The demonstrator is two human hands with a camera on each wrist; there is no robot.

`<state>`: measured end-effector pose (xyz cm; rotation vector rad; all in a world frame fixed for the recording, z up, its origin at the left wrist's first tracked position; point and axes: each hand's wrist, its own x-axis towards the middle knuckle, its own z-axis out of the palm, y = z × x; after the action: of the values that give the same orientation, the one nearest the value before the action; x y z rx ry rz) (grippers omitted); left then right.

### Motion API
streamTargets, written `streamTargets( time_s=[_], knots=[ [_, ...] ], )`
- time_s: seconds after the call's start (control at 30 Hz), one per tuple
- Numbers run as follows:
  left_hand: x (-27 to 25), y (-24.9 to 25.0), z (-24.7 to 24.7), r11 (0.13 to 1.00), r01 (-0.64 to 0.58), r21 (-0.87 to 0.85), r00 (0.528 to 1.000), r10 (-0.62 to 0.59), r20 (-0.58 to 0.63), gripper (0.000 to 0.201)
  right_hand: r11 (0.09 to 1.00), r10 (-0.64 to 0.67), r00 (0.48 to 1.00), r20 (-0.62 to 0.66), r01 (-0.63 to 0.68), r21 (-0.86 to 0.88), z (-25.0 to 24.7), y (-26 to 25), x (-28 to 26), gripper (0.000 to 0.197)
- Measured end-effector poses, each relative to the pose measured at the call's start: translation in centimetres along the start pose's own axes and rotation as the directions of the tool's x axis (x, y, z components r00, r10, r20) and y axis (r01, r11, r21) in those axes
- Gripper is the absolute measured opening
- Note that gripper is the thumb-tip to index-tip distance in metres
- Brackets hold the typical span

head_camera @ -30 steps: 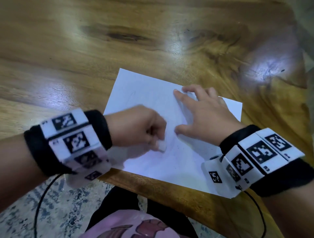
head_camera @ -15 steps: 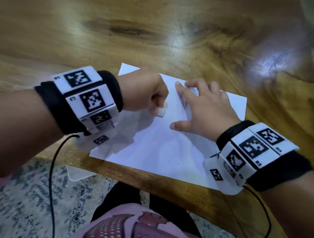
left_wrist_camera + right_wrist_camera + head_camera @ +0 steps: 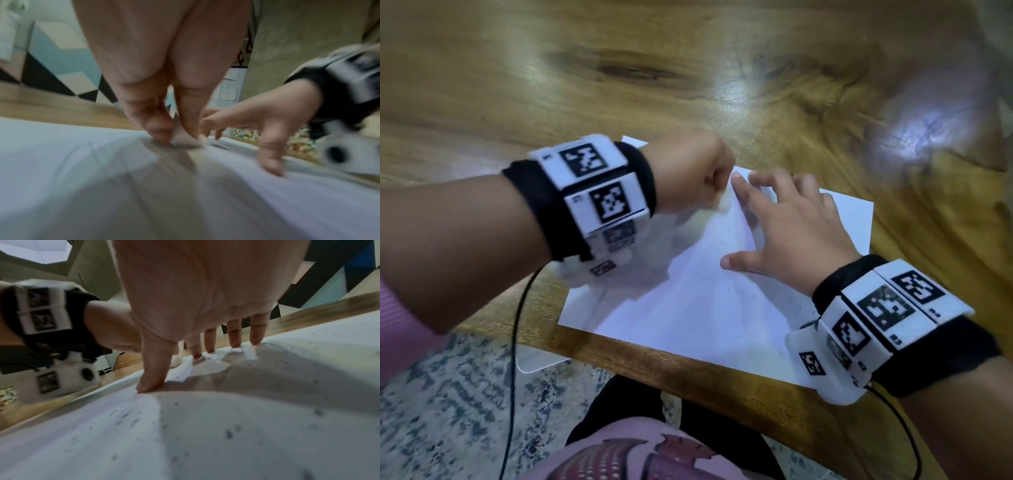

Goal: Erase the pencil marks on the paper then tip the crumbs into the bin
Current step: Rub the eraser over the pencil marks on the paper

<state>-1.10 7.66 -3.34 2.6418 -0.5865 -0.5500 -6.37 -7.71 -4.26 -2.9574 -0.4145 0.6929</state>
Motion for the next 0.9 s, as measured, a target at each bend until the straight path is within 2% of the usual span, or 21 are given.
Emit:
streamTargets(
  time_s=[0.07,0.1,0.17,0.23,0.3,0.33,0.4,0.47,0.57,0.73,0.8,0.9],
  knots=[
    [1.2,0.5,-0.5,0.998,0.047,-0.033,0.991,-0.051,-0.121,0.012,1.000,0.002,1.000,0.000,-0.002,-0.009,0.1,-0.1,0.0,0.102],
    [1.2,0.5,-0.4,0.998,0.043,-0.037,0.991,-0.048,-0.127,0.011,1.000,0.006,1.000,0.000,-0.006,-0.006,0.1,-0.1,0.0,0.102],
    [-0.3,0.2,0.5,0.999,-0.021,-0.032,0.999,0.020,-0.034,0.002,1.000,0.011,1.000,0.001,-0.011,0.006,0.1,-0.1,0.0,0.103],
    [-2.7,-0.2,1.5,0.994,-0.106,-0.032,0.986,0.109,0.130,0.010,1.000,0.005,1.000,-0.008,-0.005,0.008,0.0,0.0,0.0,0.103],
    [-3.7,-0.4,2.0,0.993,-0.109,-0.056,0.974,0.117,0.194,0.012,1.000,-0.003,1.000,-0.012,0.003,0.001,0.0,0.1,0.0,0.103],
    [-3.3,-0.6,1.9,0.994,-0.096,-0.056,0.982,0.104,0.161,0.011,1.000,-0.004,1.000,-0.011,0.004,0.000,0.0,0.1,0.0,0.102],
    [-1.6,-0.7,1.0,0.997,-0.051,-0.062,0.999,0.051,0.013,0.009,1.000,-0.001,1.000,-0.005,0.001,0.010,0.0,0.1,0.0,0.101],
    [0.2,-0.8,-0.2,0.998,0.014,-0.065,0.993,-0.022,-0.118,0.011,1.000,-0.006,1.000,-0.007,0.006,0.012,-0.1,0.1,0.0,0.098],
    [0.1,-1.3,-0.3,0.994,0.041,-0.103,0.995,-0.050,-0.090,0.004,1.000,-0.013,1.000,0.007,0.013,-0.006,-0.2,0.0,0.1,0.096],
    [-3.3,-1.4,1.0,0.999,-0.003,-0.048,0.990,0.010,0.141,0.009,1.000,-0.010,1.000,0.013,0.010,-0.007,-0.1,0.1,0.2,0.097],
    [-2.4,-1.4,0.2,0.996,0.040,-0.081,0.994,-0.032,0.106,0.008,1.000,-0.007,1.000,0.010,0.007,-0.011,0.0,0.1,0.2,0.097],
    [0.5,-1.8,-1.1,0.987,0.093,-0.132,0.990,-0.107,-0.097,0.010,1.000,-0.002,1.000,0.007,0.002,-0.010,0.0,0.1,0.2,0.097]
  ],
)
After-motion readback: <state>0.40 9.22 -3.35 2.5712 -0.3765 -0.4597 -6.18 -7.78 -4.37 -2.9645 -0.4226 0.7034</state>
